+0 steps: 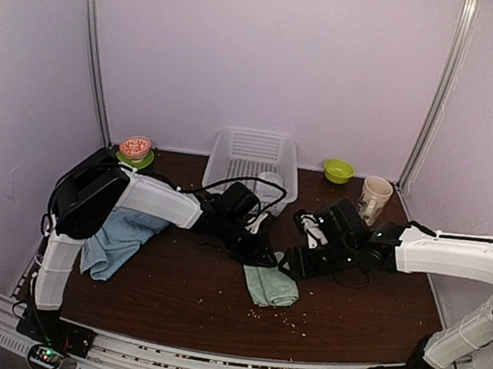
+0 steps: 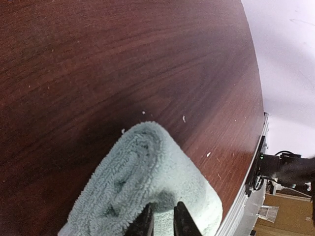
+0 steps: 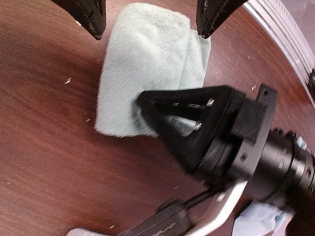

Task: Roll the towels
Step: Roll the towel at the center of the board.

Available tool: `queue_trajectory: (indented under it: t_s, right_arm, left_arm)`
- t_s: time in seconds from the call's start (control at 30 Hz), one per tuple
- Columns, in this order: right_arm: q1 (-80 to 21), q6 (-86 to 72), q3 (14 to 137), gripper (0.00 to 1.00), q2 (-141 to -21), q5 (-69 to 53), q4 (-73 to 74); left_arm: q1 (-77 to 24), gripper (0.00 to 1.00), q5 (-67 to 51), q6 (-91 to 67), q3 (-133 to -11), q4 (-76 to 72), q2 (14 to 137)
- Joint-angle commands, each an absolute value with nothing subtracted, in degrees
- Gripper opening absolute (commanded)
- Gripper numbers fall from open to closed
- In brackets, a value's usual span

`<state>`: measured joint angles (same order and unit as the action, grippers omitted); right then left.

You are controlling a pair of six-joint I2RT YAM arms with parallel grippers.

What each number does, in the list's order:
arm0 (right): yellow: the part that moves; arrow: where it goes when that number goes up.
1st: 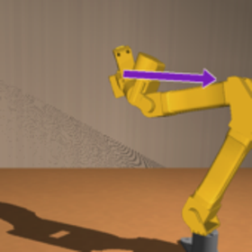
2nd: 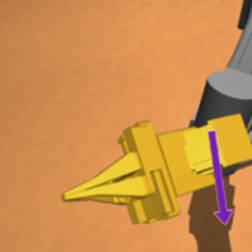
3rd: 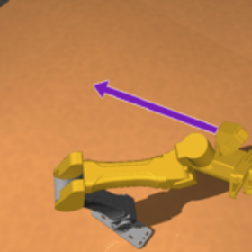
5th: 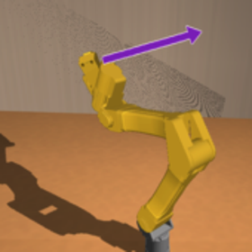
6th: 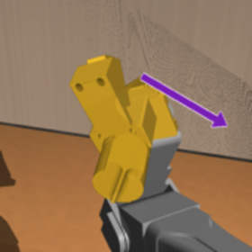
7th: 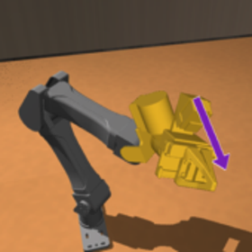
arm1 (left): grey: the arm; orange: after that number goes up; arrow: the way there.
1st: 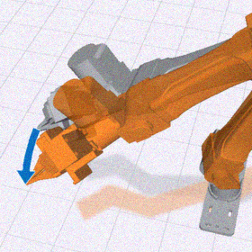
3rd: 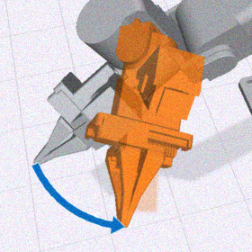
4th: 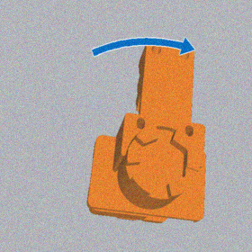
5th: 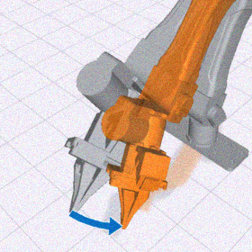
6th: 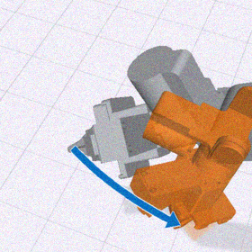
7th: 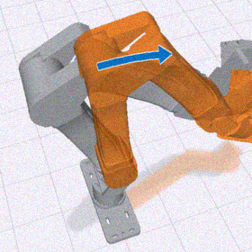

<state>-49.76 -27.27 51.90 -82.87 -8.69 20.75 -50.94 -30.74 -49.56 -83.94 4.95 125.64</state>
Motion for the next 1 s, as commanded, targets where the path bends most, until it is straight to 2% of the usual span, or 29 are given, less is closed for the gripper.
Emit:
queue_trajectory:
  t_s: [0.0,0.43,0.97]
  right_arm:
    - [-43.8,-29.9,49.4,0.65,-82.8,-11.6,20.3]
    - [-40.3,-28.3,49.8,0.62,-91.7,-12.5,19.2]
    - [-45.0,-27.8,54.3,0.62,-95.8,-12.3,21.2]
  left_arm:
    - [-50.5,0.15,-28.8,-48.1,-82.2,6.1,124.7]
    - [-50.5,0.15,-27.8,-47.3,-80.2,6.8,123.0]
    - [-50.5,0.15,-27.2,-45.8,-77.0,8.3,119.6]
